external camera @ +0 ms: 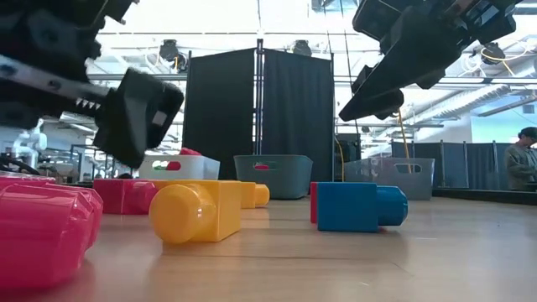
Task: Sort blocks by size
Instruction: Put the 2 studs red game piece into the blue bin
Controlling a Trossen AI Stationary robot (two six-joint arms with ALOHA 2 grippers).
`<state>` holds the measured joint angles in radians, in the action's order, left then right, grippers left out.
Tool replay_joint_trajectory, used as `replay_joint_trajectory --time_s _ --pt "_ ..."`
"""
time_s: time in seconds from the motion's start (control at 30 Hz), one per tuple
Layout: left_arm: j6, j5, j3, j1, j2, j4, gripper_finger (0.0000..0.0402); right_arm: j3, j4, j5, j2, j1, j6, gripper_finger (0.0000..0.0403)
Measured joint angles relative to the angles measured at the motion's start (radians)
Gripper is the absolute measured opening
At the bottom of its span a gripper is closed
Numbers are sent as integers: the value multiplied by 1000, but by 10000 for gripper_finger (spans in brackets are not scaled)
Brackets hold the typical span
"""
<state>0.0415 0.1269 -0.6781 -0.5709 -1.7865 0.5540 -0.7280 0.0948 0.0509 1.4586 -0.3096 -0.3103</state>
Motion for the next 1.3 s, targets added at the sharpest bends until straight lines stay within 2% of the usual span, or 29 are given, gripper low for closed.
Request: replay_joint_trajectory --time_s 0.27,0.4,0.63,1.0,1.2,1.3 --pt "-8 12 -3 4 -119 92 326 0 0 0 0 -1 0 212" --pt "-50 31 -39 4 -168 107 313 0 0 0 0 -1 0 212" --pt "-53 40 -68 12 -205 107 254 0 -1 0 0 -10 0 212" --pt "33 64 -66 80 -147 4 132 0 -6 0 0 -14 -3 212" --pt "81 57 -66 111 -142 1 133 0 -6 5 0 -14 -3 212" --pt "84 53 -65 119 -142 3 146 0 -2 10 0 -14 -3 212"
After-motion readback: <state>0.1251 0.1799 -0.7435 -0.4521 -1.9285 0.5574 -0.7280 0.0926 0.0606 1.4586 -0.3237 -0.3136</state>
